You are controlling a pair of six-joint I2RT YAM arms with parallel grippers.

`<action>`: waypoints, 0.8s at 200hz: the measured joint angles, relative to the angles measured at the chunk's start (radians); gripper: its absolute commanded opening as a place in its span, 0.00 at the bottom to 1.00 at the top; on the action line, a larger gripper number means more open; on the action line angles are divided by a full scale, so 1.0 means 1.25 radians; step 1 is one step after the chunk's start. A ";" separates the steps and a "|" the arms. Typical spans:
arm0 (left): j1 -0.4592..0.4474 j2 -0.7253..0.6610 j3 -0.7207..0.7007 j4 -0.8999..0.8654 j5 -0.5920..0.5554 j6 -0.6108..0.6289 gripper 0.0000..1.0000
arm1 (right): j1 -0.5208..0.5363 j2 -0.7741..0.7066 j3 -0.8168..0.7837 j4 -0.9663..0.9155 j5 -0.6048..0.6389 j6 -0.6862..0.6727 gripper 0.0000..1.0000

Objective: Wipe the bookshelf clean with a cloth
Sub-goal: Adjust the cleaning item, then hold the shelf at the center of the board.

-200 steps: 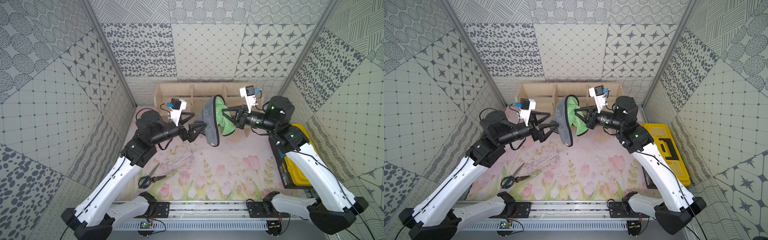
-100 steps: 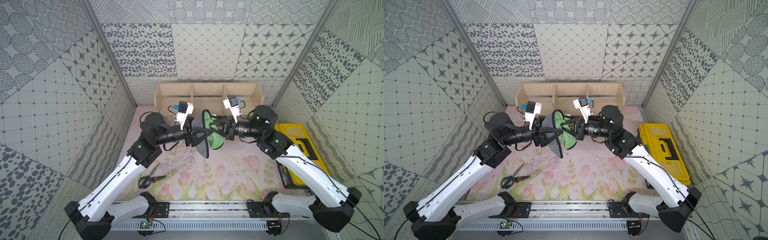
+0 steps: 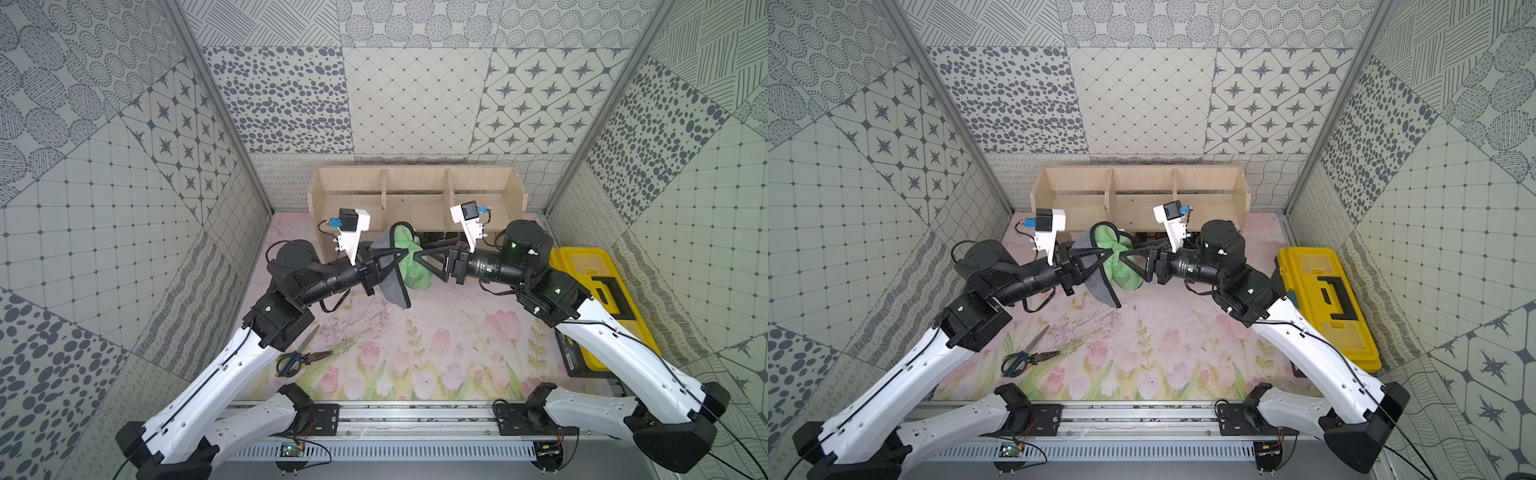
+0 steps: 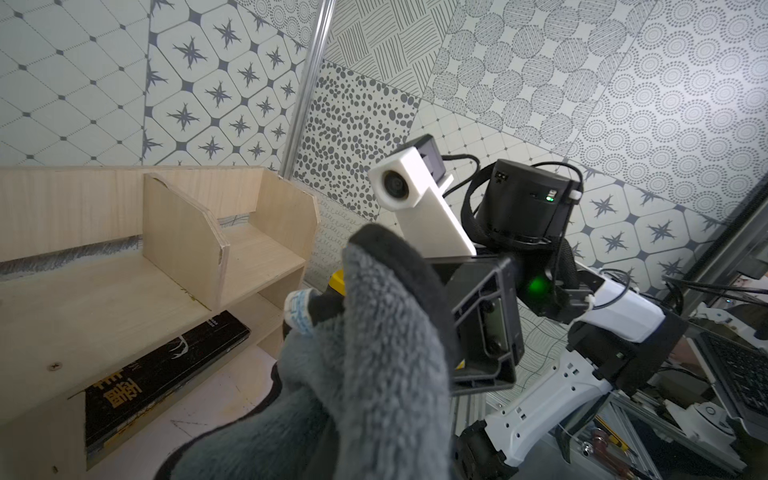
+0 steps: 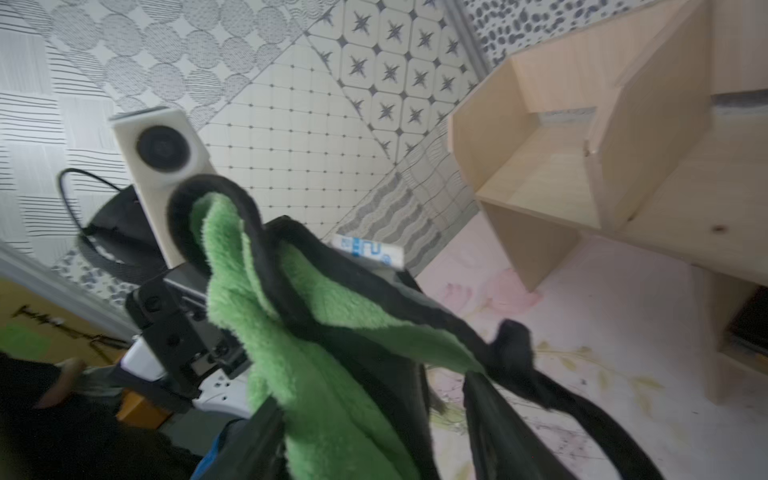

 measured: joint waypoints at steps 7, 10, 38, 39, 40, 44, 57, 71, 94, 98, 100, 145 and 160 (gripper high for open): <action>0.000 0.003 0.003 -0.002 -0.017 0.006 0.00 | -0.026 0.000 0.015 -0.030 0.034 -0.007 0.82; 0.000 0.006 0.006 -0.003 -0.024 0.009 0.00 | -0.039 0.000 0.021 -0.043 0.045 -0.009 0.82; 0.001 0.059 0.053 -0.007 -0.080 0.035 0.00 | -0.249 0.002 0.093 -0.137 0.138 -0.016 0.88; 0.001 0.059 0.053 -0.007 -0.080 0.035 0.00 | -0.254 0.002 0.096 -0.139 0.139 -0.017 0.88; 0.001 0.062 0.056 -0.007 -0.083 0.036 0.00 | -0.265 0.004 0.100 -0.143 0.145 -0.018 0.89; 0.002 0.076 0.069 -0.010 -0.091 0.041 0.00 | -0.292 0.006 0.115 -0.157 0.156 -0.020 0.89; 0.002 0.118 0.108 -0.010 -0.108 0.051 0.00 | -0.352 0.026 0.173 -0.191 0.197 -0.039 0.89; 0.002 0.169 0.157 -0.011 -0.125 0.064 0.00 | -0.383 0.062 0.246 -0.220 0.243 -0.068 0.89; 0.002 0.267 0.262 -0.008 -0.157 0.084 0.00 | -0.416 0.141 0.354 -0.250 0.314 -0.117 0.89; 0.002 0.280 0.276 -0.009 -0.163 0.087 0.00 | -0.422 0.153 0.366 -0.254 0.322 -0.124 0.88; 0.002 0.289 0.286 -0.006 -0.166 0.089 0.00 | -0.424 0.158 0.369 -0.255 0.323 -0.126 0.88; 0.010 0.450 0.433 0.015 -0.232 0.118 0.00 | -0.474 0.275 0.410 -0.322 0.403 -0.174 0.84; 0.017 0.515 0.479 0.020 -0.263 0.132 0.00 | -0.491 0.298 0.410 -0.339 0.402 -0.181 0.78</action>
